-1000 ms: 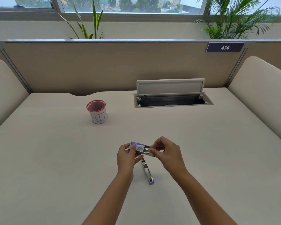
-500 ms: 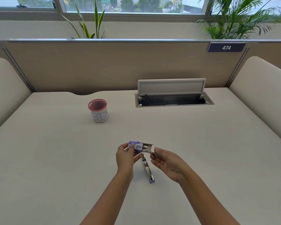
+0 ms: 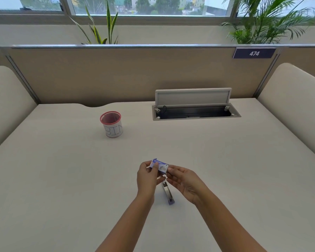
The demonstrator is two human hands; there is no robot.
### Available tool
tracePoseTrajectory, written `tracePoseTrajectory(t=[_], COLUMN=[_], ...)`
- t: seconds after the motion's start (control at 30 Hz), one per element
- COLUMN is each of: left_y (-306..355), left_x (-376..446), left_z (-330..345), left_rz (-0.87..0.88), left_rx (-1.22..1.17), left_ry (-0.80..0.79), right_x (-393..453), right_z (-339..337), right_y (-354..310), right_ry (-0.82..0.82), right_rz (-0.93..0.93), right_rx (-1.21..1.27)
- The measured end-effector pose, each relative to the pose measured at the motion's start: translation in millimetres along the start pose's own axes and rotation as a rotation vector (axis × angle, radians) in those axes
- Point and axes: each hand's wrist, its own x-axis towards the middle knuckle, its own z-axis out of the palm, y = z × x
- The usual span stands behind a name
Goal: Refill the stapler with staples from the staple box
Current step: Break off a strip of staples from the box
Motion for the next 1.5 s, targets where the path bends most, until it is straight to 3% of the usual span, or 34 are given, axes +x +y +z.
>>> tracePoseTrajectory(t=[0.67, 1.07, 1.5], left_y=[-16, -52, -52], left_x=[4, 19, 27], left_z=[-6, -39, -49], left_rz=[0.032, -0.145, -0.198], left_rx=[0.254, 0.401, 0.339], left_ry=[-0.061, 0.005, -0.023], right_x=[8, 43, 70], right_z=[-11, -61, -74], right_y=[14, 28, 30], right_ry=[0.032, 0.369, 0.486], right_rz=[0.051, 0.053, -0.015], right_rx=[0.005, -0.022, -0.111])
